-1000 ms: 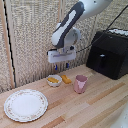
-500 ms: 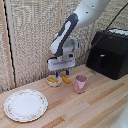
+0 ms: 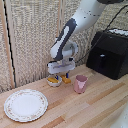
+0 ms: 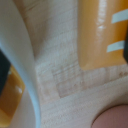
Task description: Kindly move the gripper close to the hot dog bowl. Grip the bowl lightly with the gripper, taking care not to crush the hot dogs. Elevate the bowl a little, ensuring it remains flat to stop hot dogs from tumbling. Transport the gripper and bowl to the white plate, then lower it down cautiously. Relinquish the gripper, letting the bowl rest on the plate.
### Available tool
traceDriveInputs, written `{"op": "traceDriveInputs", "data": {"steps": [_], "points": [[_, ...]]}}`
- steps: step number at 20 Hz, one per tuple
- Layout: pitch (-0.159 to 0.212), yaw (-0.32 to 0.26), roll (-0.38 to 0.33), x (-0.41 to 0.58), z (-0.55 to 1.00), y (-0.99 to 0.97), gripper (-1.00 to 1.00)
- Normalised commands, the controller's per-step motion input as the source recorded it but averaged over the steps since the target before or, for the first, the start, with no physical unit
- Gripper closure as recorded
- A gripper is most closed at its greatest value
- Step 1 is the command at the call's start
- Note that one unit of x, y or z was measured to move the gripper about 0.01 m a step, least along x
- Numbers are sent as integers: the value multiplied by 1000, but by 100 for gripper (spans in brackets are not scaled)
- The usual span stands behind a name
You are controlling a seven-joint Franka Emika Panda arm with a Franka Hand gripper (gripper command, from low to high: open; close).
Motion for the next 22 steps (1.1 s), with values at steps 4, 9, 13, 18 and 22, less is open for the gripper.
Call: {"op": "traceDriveInputs", "data": {"steps": [4, 9, 13, 18, 22], "points": [[9, 24, -27, 131, -152, 0, 100], [31, 23, -25, 94, -131, 0, 100], [39, 8, -40, 59, -121, 21, 100], [50, 0, -29, 17, -51, 26, 100], [-15, -5, 68, 61, 534, -60, 100]]}}
